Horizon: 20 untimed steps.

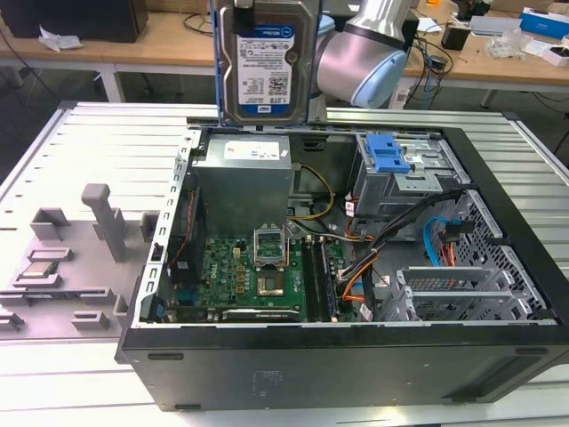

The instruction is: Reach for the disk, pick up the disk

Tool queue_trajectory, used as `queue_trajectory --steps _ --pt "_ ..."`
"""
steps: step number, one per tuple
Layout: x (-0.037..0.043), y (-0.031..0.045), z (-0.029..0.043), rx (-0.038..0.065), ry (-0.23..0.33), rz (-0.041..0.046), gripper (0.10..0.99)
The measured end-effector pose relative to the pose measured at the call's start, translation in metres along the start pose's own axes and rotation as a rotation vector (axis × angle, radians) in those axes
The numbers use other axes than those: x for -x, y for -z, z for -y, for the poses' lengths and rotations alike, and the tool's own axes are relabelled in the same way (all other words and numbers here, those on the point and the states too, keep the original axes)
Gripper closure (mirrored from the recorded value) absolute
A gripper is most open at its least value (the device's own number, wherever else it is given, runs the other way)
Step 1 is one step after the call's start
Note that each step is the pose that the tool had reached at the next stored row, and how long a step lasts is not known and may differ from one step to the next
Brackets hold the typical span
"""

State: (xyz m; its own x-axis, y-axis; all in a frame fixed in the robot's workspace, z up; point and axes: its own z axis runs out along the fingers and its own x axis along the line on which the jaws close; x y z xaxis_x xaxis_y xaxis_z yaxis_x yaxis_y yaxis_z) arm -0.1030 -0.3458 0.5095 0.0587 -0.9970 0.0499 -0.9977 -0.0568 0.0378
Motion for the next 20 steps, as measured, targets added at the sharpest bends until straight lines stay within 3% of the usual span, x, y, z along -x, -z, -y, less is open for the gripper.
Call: queue_trajectory --steps 4,9,13,18,20 --pt "-0.001 0.0006 0.0165 0.0 0.0 0.0 0.722" --pt "-0.0016 0.0009 0.0267 0.0 0.0 0.0 0.722" --pt "-0.0019 0.0011 0.0314 0.0 0.0 0.0 0.722" --pt "-0.0021 0.0009 0.0318 0.0 0.0 0.0001 0.722" --pt "-0.0072 0.0004 0.0315 0.0 0.0 0.0 0.722"
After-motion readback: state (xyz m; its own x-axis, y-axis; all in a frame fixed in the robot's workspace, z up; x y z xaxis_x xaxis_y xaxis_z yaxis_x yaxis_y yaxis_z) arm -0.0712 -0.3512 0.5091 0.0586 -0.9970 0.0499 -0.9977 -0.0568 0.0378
